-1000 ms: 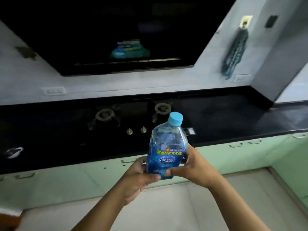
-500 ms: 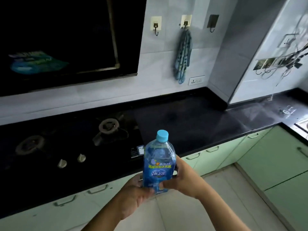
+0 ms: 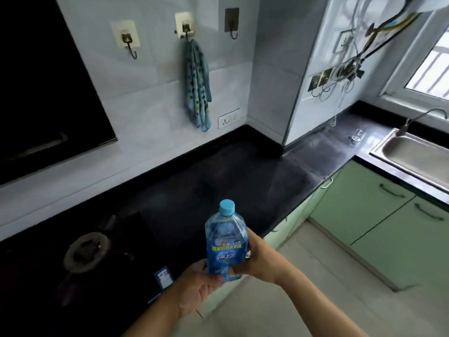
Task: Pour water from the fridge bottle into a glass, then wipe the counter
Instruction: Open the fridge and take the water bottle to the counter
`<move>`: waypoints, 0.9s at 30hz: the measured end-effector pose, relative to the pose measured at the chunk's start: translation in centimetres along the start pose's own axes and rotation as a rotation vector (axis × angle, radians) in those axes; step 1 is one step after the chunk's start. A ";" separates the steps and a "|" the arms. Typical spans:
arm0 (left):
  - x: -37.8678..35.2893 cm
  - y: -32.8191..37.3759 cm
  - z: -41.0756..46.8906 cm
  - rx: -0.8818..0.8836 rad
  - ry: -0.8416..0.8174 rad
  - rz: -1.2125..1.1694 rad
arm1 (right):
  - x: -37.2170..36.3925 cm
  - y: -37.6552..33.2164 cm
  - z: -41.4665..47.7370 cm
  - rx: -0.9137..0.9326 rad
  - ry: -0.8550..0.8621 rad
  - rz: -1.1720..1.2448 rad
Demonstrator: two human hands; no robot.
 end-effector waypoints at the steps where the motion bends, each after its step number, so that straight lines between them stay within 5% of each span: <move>1: -0.1 0.4 1.0 0.004 -0.018 0.027 | 0.6 0.6 0.6 -0.012 0.014 -0.001; 11: -2.1 3.0 12.6 0.069 0.007 0.099 | 6.5 6.6 10.4 -0.040 0.002 0.010; 27: -5.7 4.0 24.2 0.078 0.536 -0.126 | 14.5 12.8 22.1 -0.003 -0.159 0.008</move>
Point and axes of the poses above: each hand's wrist, its own z-axis towards the middle knuckle, its own x-axis out of the back of the hand, y = z × x, the point moved 8 cm from there along z, towards the middle knuckle, and after that the axes turned 6 degrees about y, right-handed, at the moved point
